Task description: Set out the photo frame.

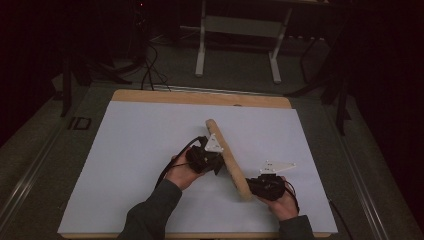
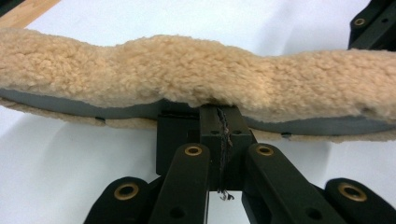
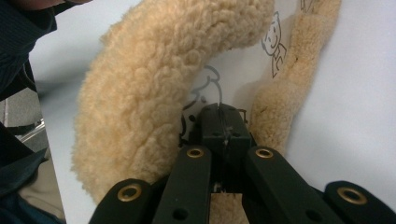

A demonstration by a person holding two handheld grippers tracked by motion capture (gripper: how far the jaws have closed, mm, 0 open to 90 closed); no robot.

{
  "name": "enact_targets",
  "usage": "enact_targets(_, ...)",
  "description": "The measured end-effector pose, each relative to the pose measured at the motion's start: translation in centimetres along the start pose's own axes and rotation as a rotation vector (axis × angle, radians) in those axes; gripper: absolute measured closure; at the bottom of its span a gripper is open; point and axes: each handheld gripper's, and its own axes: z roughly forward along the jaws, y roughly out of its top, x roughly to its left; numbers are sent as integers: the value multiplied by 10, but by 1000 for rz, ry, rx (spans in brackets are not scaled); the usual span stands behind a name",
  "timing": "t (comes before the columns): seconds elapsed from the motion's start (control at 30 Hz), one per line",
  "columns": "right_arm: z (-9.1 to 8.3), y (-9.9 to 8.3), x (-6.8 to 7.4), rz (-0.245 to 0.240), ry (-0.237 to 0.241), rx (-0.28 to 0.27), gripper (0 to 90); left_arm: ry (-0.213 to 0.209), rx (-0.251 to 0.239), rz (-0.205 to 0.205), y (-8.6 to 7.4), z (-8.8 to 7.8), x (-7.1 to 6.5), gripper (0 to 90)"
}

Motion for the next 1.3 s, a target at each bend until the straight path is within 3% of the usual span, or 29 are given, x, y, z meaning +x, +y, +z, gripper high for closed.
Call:
enact_targets(0.5,7,4,9,-15,17,4,900,1,22,7,0,-5,7,900)
enact_targets(0.97,35,10,35,-60,82,33,900,34,31,-33,-13,-15,17,900)
enact_targets(1.3,48,13,44,-64,65,15,900,46,42,-42,-13,-14,22,900)
